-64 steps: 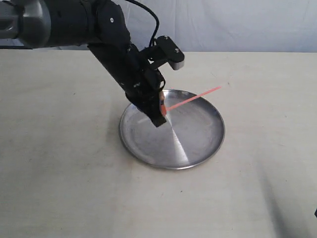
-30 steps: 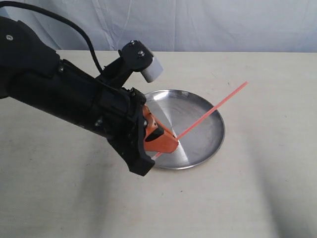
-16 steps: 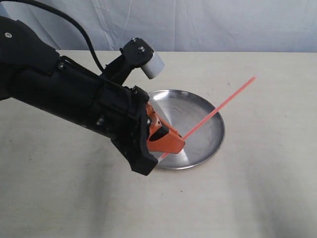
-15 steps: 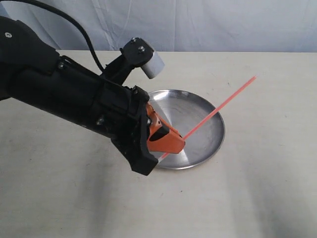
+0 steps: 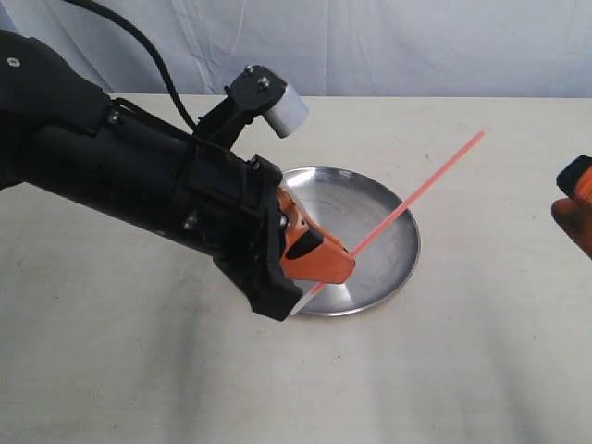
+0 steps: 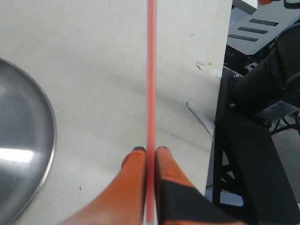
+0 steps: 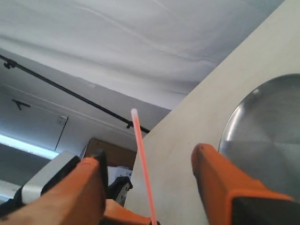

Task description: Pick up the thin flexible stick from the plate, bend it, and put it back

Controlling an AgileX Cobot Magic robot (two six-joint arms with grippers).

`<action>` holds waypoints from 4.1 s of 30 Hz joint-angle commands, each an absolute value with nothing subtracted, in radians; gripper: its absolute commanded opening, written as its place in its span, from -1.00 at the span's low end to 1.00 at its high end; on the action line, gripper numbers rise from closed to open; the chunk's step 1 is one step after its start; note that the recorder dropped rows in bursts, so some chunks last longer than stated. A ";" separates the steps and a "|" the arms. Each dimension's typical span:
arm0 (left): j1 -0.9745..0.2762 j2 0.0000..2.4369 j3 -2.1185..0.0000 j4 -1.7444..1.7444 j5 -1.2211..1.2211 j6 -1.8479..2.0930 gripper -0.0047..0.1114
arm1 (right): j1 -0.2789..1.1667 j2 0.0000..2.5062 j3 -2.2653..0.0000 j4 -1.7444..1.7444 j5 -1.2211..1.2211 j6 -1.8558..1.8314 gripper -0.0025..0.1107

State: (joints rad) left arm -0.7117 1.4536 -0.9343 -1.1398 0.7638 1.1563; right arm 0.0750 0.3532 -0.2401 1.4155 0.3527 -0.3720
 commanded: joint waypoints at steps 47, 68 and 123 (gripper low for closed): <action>-0.719 1.443 -0.928 -1.177 0.934 1.206 -0.92 | 0.072 0.904 -0.419 1.744 0.646 -0.989 -0.97; -0.719 1.445 -0.928 -1.239 0.937 1.140 -0.92 | 0.072 0.904 -0.419 1.744 0.646 -1.060 -0.97; -0.719 1.540 -0.928 -1.368 1.069 1.050 -0.77 | 0.072 0.904 -0.419 1.744 0.707 -1.238 -0.97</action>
